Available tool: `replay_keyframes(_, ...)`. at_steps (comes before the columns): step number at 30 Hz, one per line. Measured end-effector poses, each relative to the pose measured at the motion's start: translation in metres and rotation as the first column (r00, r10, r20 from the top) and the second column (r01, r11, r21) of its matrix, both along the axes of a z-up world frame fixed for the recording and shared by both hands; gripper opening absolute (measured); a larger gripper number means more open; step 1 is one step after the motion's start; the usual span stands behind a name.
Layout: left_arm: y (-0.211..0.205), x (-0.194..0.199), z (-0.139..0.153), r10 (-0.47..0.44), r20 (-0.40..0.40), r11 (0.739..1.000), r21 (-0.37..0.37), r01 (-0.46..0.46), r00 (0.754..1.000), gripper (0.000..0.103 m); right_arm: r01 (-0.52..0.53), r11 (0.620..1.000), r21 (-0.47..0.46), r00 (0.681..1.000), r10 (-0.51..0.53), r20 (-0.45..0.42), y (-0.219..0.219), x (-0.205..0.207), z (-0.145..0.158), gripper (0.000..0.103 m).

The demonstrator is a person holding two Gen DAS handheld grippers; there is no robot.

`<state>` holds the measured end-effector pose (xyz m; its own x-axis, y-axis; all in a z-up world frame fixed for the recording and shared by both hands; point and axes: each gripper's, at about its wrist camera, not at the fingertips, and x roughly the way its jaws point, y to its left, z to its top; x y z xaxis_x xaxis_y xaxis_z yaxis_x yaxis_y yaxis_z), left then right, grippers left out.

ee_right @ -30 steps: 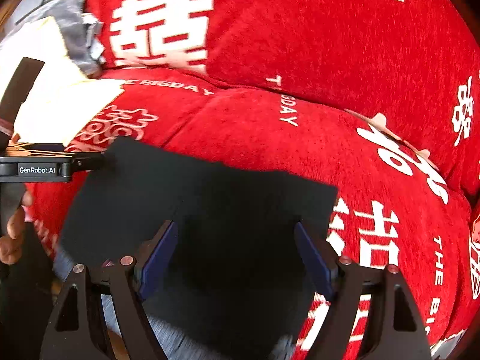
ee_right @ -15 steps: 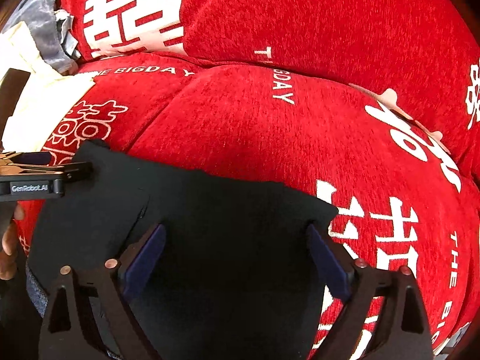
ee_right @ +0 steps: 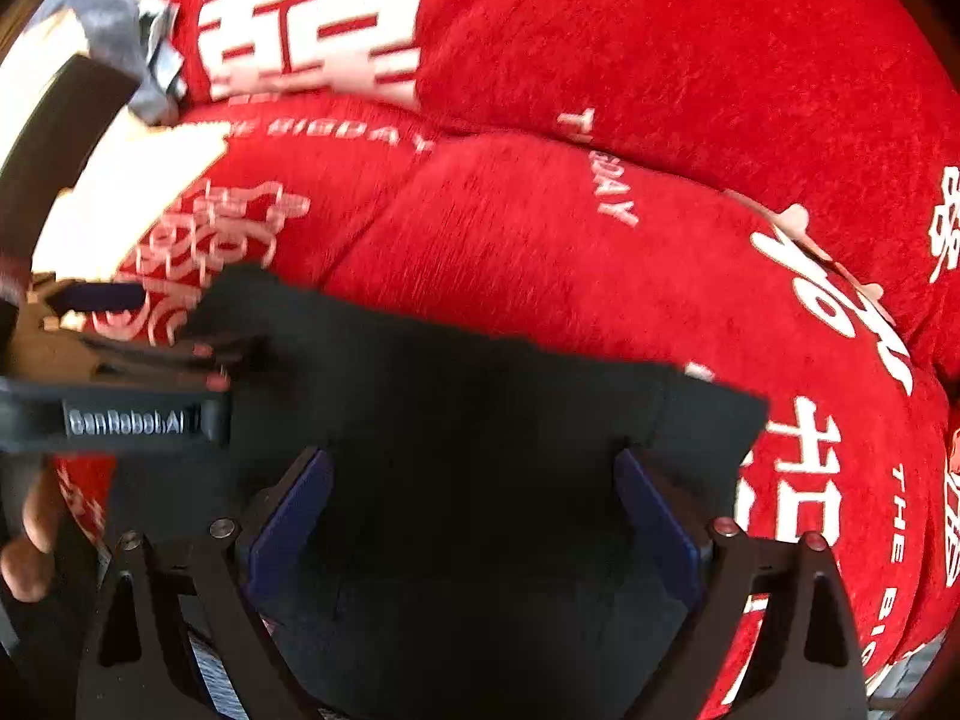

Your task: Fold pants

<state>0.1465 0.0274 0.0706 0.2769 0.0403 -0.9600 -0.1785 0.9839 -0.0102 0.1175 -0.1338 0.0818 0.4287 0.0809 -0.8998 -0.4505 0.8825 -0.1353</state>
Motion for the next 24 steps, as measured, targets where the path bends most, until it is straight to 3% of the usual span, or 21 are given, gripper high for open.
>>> replay_keyframes(7, -0.011, -0.023, 0.008, -0.045, 0.02, 0.997, 0.06, 0.044, 0.999, 0.103, 0.033, 0.999, -0.001, 0.999, -0.033, -0.018, -0.022, -0.024, 0.006, 0.097)
replay_keyframes(24, -0.021, -0.073, 0.013, -0.043, 0.006, 0.999, 0.001, 0.043, 0.999, 0.103, 0.084, 0.996, -0.028, 0.996, -0.084, -0.004, -0.06, -0.089, 0.013, 0.102)
